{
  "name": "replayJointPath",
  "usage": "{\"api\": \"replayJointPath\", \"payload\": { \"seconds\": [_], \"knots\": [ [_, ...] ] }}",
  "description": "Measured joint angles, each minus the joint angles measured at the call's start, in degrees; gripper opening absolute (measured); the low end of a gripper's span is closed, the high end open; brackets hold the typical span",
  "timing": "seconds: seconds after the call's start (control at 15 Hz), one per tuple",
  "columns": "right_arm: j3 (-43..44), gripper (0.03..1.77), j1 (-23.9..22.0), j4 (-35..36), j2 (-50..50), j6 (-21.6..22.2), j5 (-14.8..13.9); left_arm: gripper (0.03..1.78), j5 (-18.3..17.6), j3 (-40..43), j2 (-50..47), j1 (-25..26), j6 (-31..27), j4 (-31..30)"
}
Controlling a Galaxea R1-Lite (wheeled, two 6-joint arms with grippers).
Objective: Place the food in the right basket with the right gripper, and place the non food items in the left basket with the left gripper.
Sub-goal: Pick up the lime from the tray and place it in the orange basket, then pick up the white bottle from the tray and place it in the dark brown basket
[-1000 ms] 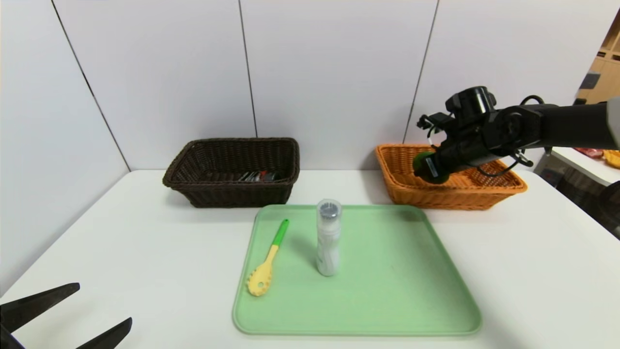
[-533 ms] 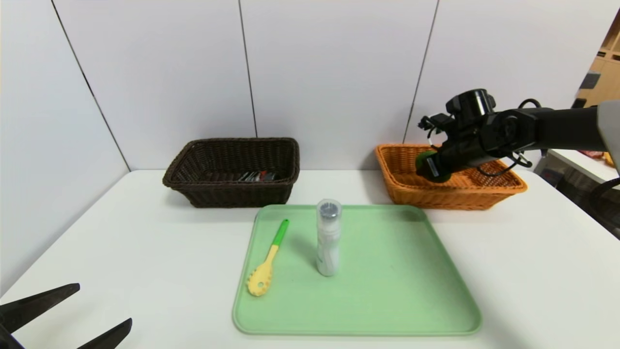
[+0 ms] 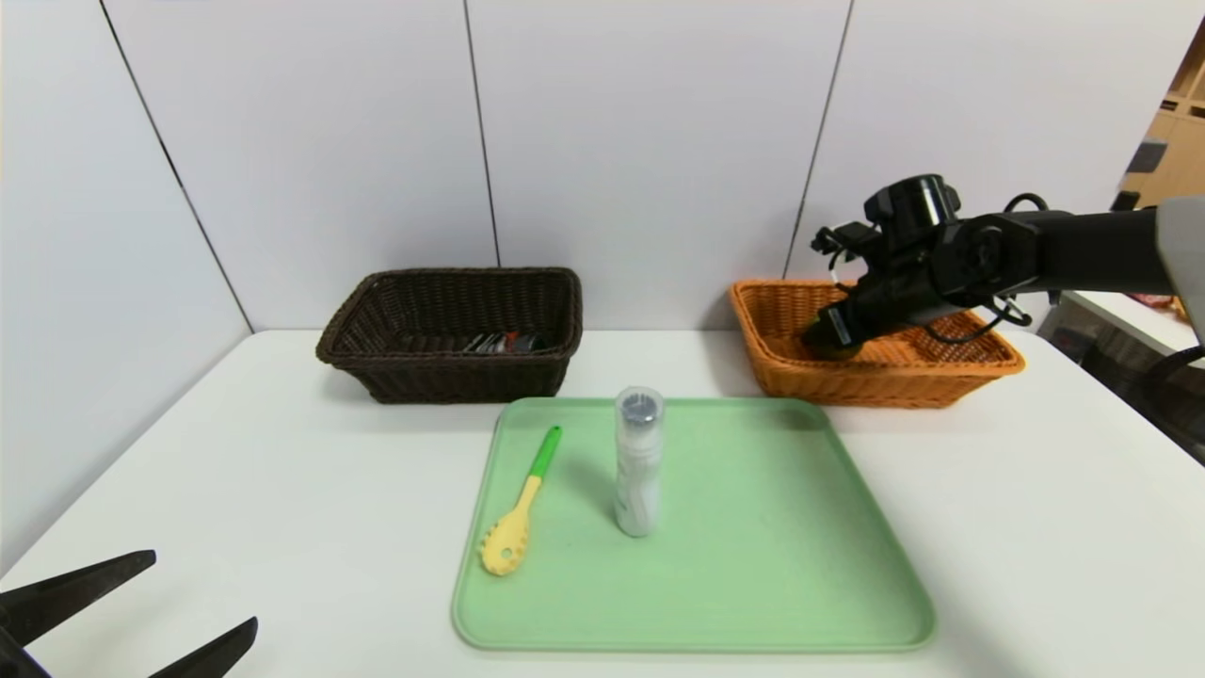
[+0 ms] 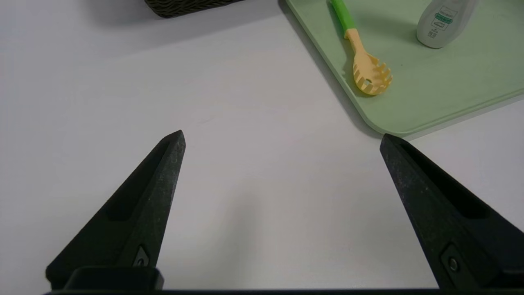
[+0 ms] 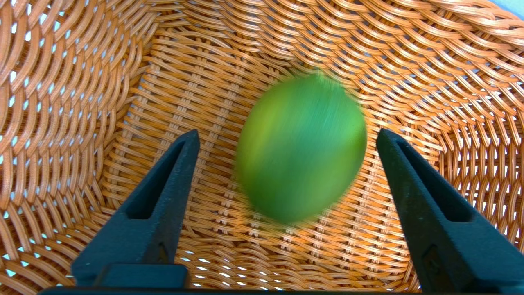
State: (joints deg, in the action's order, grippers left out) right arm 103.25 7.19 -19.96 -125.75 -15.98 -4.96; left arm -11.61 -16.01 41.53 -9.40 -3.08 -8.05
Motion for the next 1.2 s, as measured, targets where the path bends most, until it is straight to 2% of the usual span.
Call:
{"api": "replayJointPath", "payload": {
  "seconds": [0.27,0.67,0.87,1.2],
  "knots": [
    [-1.7,1.59,0.0,-0.6,3.6,-0.4,-0.6,1.69,0.0,-0.1,0.0,0.0,0.0,-0.2],
    [-8.4,1.65,0.2,-0.7,16.0,-4.2,-0.6,1.69,0.0,-0.1,0.0,0.0,0.0,-0.2],
    [-14.8,1.67,1.2,-0.8,25.0,-5.2,-0.4,1.69,-0.1,-0.1,-0.6,0.0,0.0,-0.1],
    [-31.0,1.69,5.0,-1.1,44.1,-5.2,-0.8,1.69,-1.3,-0.1,-0.9,-0.2,0.0,0.0]
  ]
}}
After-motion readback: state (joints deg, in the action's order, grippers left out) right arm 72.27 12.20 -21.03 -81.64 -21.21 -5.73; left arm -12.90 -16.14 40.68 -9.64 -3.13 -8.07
